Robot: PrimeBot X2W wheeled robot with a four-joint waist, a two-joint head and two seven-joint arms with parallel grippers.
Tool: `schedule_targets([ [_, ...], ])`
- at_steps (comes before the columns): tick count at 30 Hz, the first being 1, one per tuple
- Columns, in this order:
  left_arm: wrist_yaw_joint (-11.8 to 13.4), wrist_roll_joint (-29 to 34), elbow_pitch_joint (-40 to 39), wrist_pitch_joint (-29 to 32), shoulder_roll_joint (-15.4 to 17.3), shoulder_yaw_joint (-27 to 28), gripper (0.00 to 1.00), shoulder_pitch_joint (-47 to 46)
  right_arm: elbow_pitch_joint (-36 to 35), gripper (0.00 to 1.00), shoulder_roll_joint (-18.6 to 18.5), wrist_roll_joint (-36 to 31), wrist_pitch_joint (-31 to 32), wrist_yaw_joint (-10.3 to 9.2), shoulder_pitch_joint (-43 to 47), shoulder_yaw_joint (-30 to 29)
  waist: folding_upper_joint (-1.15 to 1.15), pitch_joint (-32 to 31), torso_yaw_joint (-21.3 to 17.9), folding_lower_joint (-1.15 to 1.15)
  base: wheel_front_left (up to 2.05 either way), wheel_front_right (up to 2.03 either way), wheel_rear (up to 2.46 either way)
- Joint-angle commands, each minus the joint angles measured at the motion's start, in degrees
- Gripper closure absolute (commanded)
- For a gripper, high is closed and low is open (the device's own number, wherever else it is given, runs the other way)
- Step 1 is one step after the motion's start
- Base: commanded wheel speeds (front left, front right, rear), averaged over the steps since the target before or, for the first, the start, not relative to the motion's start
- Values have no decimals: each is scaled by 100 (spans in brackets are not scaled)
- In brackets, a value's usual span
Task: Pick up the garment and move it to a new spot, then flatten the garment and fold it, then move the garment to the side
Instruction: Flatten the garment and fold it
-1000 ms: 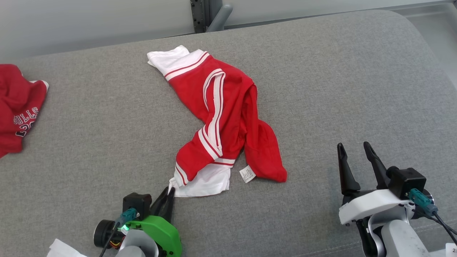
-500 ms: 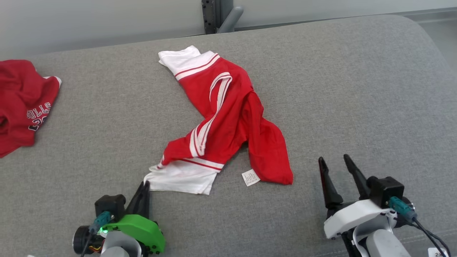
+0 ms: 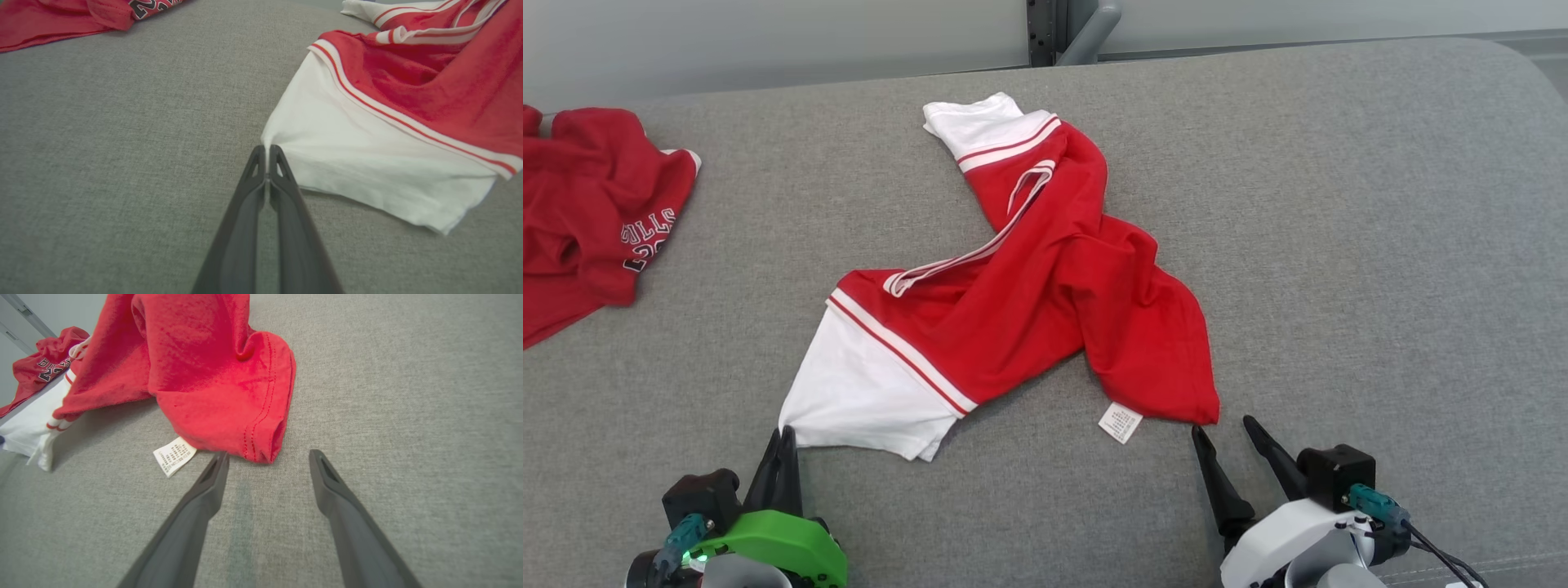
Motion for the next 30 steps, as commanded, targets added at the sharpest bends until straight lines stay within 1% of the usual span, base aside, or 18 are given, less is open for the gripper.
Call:
schedule_targets([
  [1,33,24,-50,-28,38,40,100,69,50,0,-13,50,-15,-10,-85,-10,14,22,33,0,0,0,0],
  [9,64,69,-211,-31,27,72,100,135,386,0,-14,148,-15,-10,-298,-97,14,67,150,0,0,0,0],
  [23,112,52,-282,-32,66,72,100,144,894,0,-13,407,-13,-10,-701,267,14,64,195,0,0,0,0],
  [24,103,46,-271,-32,61,58,100,146,1003,25,-13,450,-4,-10,-756,322,14,42,200,0,0,0,0],
  [26,90,42,-267,-32,58,47,100,153,1086,56,-13,475,-2,-10,-806,353,14,14,209,0,0,0,0],
  [28,78,39,-265,-33,58,38,100,169,1153,73,-13,498,-3,-10,-843,384,14,-24,215,0,0,0,0],
  [30,61,31,-270,-33,57,40,100,193,1214,100,-13,514,-3,-10,-866,404,14,-71,216,0,0,0,0],
])
